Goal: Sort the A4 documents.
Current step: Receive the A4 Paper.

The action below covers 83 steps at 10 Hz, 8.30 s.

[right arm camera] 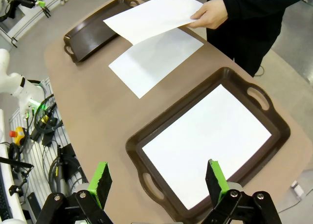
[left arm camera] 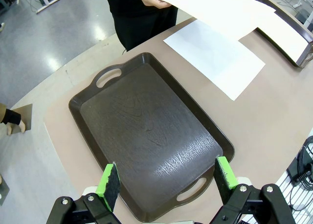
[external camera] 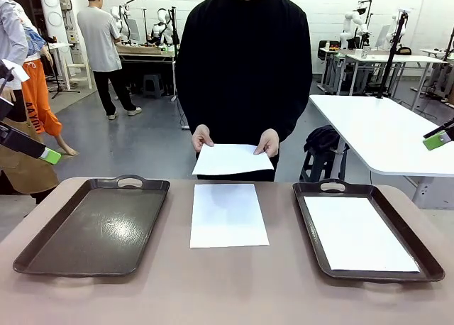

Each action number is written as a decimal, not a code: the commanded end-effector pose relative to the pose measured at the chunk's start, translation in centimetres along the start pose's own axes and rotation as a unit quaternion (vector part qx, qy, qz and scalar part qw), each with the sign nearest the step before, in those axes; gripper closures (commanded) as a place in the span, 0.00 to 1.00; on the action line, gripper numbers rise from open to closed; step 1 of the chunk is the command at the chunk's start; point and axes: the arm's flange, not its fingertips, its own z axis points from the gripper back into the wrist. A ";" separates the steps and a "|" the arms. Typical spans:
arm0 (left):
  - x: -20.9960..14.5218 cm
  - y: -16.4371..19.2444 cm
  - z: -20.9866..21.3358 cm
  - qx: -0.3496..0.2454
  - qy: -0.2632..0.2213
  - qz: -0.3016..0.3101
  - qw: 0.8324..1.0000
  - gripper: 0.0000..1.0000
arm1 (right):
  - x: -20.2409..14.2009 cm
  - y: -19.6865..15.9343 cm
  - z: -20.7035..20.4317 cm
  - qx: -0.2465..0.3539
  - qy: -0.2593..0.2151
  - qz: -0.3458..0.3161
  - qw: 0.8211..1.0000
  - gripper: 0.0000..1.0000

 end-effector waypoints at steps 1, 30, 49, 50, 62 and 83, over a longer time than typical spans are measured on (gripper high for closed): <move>-0.1 0.2 0.0 -0.001 -0.002 -0.001 1.000 0.00 | 0.1 0.0 -0.1 -0.002 0.000 0.001 1.000 0.00; -0.1 0.2 0.0 -0.001 -0.002 -0.001 1.000 0.00 | 0.1 0.0 -0.1 -0.002 0.000 0.001 1.000 0.00; 8.3 -1.5 -10.5 -0.202 0.021 0.201 0.958 0.00 | 0.1 0.0 -0.1 -0.002 0.000 0.001 1.000 0.00; 9.2 -1.5 -12.3 -0.226 0.033 0.238 0.944 0.00 | 0.1 0.0 -0.1 -0.002 0.000 0.001 1.000 0.00; 15.7 -2.9 -29.9 -0.359 0.062 0.416 0.833 0.00 | 0.1 0.0 -0.1 -0.002 0.000 0.001 1.000 0.00; 14.8 -2.1 -35.9 -0.482 0.022 0.483 0.731 0.60 | 0.1 0.0 -0.1 -0.002 0.000 0.001 1.000 0.00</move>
